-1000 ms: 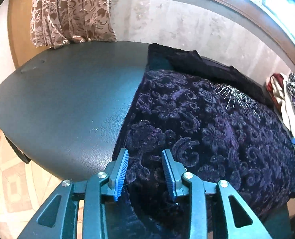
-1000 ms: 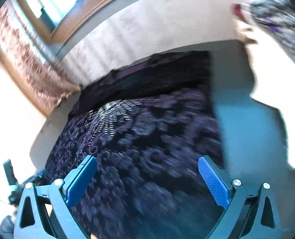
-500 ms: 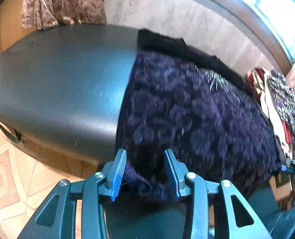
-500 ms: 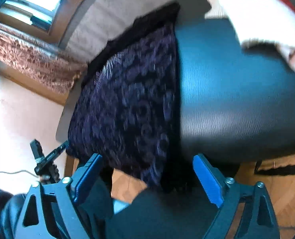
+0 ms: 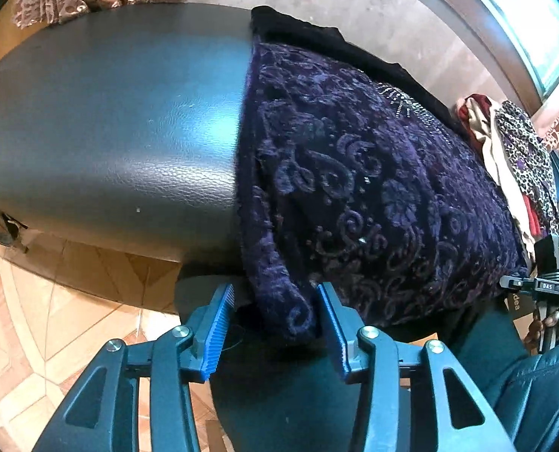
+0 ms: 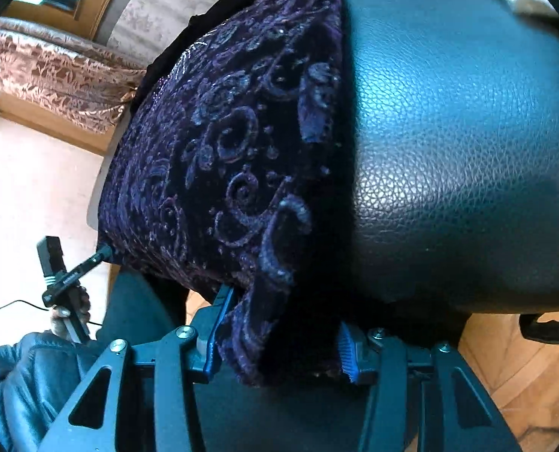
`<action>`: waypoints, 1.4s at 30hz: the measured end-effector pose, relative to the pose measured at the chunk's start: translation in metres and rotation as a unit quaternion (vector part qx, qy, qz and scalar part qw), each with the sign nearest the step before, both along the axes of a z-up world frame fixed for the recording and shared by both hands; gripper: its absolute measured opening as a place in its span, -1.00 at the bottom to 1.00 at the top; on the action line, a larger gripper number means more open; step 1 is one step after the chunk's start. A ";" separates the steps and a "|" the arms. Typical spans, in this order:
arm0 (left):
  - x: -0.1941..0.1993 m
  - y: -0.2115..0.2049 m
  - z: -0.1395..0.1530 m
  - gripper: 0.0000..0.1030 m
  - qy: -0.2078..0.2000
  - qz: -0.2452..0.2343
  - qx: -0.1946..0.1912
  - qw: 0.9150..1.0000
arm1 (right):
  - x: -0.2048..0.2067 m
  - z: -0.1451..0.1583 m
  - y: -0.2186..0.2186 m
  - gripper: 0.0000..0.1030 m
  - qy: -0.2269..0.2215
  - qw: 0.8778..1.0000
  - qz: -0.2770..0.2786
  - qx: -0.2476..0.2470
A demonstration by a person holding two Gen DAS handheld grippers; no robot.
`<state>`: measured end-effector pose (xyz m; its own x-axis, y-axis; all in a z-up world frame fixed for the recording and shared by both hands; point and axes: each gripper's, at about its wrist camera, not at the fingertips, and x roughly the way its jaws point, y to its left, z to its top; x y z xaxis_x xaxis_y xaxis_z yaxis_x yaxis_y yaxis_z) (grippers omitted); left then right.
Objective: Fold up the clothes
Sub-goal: 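Lift and fold the hem up toward the collar with both grippers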
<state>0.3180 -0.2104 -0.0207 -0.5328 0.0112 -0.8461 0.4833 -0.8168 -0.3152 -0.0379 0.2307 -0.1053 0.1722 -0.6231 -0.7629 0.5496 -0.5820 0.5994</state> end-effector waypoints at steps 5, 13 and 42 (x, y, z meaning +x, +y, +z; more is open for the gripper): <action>-0.015 -0.002 -0.006 -0.20 0.002 -0.019 0.041 0.999 | 0.003 -0.002 -0.005 -0.16 0.024 0.999 0.016 0.021; -0.023 0.030 0.011 -0.86 0.003 -0.119 0.074 0.990 | 0.033 0.043 -0.012 -0.78 0.063 0.994 0.088 0.001; -0.089 -0.065 0.003 -0.87 0.079 0.038 0.220 0.972 | -0.068 0.056 -0.037 -0.78 -0.004 0.989 -0.089 -0.119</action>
<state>0.2290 -0.2752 -0.0180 -0.6688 0.3089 -0.6762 0.4537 -0.5509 -0.7004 -0.1055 0.1935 -0.0497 0.0486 -0.8053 -0.5909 0.4457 -0.5120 0.7343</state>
